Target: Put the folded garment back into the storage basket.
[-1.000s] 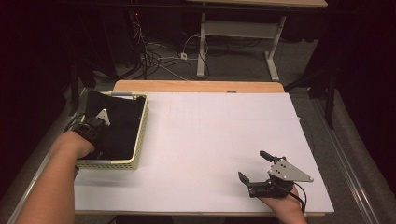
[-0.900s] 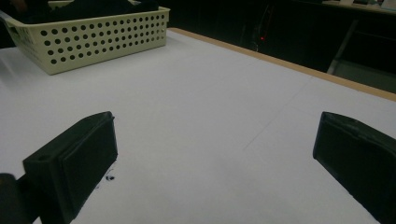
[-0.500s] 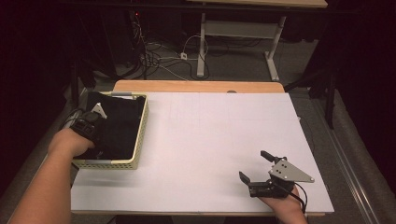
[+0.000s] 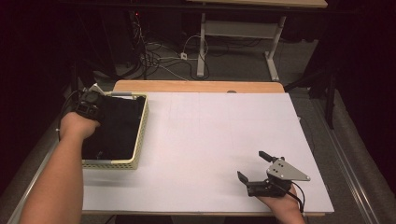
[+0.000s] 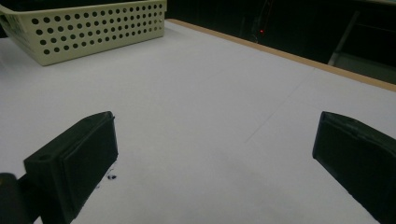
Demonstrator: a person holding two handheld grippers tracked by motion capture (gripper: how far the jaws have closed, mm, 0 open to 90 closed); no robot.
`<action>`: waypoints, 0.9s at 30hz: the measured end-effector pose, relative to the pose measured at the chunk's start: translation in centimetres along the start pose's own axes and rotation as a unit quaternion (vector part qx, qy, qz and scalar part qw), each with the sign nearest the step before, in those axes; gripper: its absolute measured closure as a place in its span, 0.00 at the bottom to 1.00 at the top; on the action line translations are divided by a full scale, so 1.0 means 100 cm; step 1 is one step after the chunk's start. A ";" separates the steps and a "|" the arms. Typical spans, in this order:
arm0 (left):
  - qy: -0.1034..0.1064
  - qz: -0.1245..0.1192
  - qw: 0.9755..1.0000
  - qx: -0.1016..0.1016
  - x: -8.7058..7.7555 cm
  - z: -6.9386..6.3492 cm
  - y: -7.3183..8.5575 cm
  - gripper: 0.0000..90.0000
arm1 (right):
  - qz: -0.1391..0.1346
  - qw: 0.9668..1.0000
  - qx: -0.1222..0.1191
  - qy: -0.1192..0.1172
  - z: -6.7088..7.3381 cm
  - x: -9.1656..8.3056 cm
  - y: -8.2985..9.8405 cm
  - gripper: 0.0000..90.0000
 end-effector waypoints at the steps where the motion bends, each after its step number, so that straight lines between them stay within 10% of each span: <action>1: -0.005 -0.015 1.000 -0.006 0.003 0.001 -0.003 0.97 | 0.001 1.000 0.001 0.003 -0.001 0.001 0.001 0.01; 9: 0.019 -0.026 0.999 -0.041 0.052 0.013 -0.015 0.97 | 0.022 1.000 0.005 0.004 0.004 0.009 0.005 0.01; 15: 0.020 -0.020 0.999 -0.032 0.075 0.012 -0.015 0.97 | 0.023 1.000 0.003 0.000 0.007 0.012 0.005 0.01; 27: 0.028 -0.019 0.999 -0.023 0.057 0.006 -0.008 0.97 | 0.027 1.000 -0.002 0.003 0.002 0.011 0.009 0.01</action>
Point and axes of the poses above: each handheld gripper's, and its own axes: x roughly forward along the jaws, y roughly out of its underside, z roughly to its left, the point moved 2 cm from there along x, roughly forward along the jaws, and after that the axes turned 7 degrees about z, right-handed, at the moved point
